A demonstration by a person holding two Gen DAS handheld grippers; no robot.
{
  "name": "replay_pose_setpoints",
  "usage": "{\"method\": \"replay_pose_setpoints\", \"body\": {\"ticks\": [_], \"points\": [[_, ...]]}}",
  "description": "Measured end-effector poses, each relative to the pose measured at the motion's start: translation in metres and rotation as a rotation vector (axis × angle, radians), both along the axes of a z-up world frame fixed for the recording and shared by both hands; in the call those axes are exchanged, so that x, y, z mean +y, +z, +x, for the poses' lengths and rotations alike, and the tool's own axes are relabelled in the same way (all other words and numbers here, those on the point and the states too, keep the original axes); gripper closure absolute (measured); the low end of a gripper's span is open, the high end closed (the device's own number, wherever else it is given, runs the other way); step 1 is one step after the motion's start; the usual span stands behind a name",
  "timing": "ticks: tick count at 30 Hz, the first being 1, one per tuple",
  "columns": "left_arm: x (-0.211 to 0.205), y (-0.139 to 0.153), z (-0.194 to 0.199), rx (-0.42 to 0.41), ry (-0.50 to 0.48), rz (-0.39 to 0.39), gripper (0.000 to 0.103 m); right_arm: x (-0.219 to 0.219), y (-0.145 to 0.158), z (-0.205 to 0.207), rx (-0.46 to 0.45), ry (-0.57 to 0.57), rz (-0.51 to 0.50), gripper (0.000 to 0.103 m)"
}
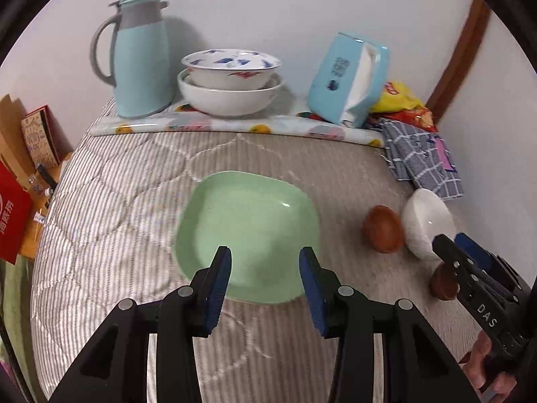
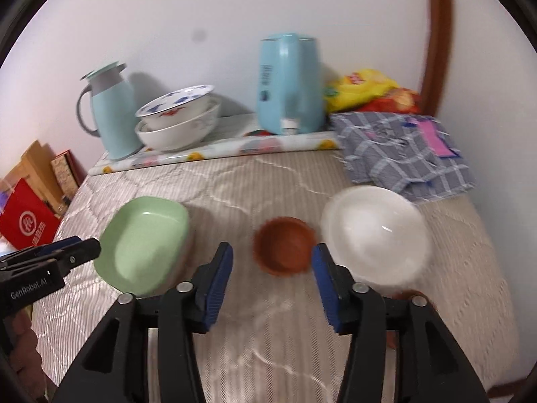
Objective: Organize plates and bowls
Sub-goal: 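Move the right gripper toward the larger brown clay bowl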
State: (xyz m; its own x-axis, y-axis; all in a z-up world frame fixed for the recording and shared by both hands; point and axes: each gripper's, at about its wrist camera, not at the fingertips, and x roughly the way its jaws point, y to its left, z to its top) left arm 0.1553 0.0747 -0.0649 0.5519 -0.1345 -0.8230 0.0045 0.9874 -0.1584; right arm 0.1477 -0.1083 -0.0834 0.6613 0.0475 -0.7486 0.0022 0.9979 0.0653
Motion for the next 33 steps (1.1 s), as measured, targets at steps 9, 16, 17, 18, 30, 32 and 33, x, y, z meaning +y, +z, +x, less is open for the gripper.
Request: {"method": "replay_pose_setpoints", "body": {"ticks": [9,16,17,18,30,32,33], "points": [[-0.046,0.009,-0.011,-0.015,-0.045,0.011,0.063,-0.068,0.011,-0.048,-0.036,-0.112,0.006,0.051],[-0.069,0.009,-0.012,-0.012,-0.067,0.021,0.063,-0.109,-0.001,-0.069,-0.021,-0.181,0.039,0.051],[-0.072,0.008,-0.011,-0.010,-0.068,0.022,0.063,-0.113,-0.003,-0.070,-0.017,-0.188,0.044,0.051],[-0.075,0.007,-0.010,-0.007,-0.070,0.023,0.063,-0.118,-0.005,-0.072,-0.012,-0.193,0.049,0.051],[-0.102,-0.011,0.007,0.034,-0.098,0.022,0.063,-0.147,-0.034,-0.073,0.034,-0.223,0.069,0.051],[-0.105,-0.015,0.010,0.043,-0.097,0.025,0.063,-0.151,-0.040,-0.069,0.045,-0.228,0.074,0.051],[-0.107,-0.018,0.013,0.048,-0.098,0.027,0.063,-0.153,-0.043,-0.068,0.051,-0.229,0.077,0.051]]}}
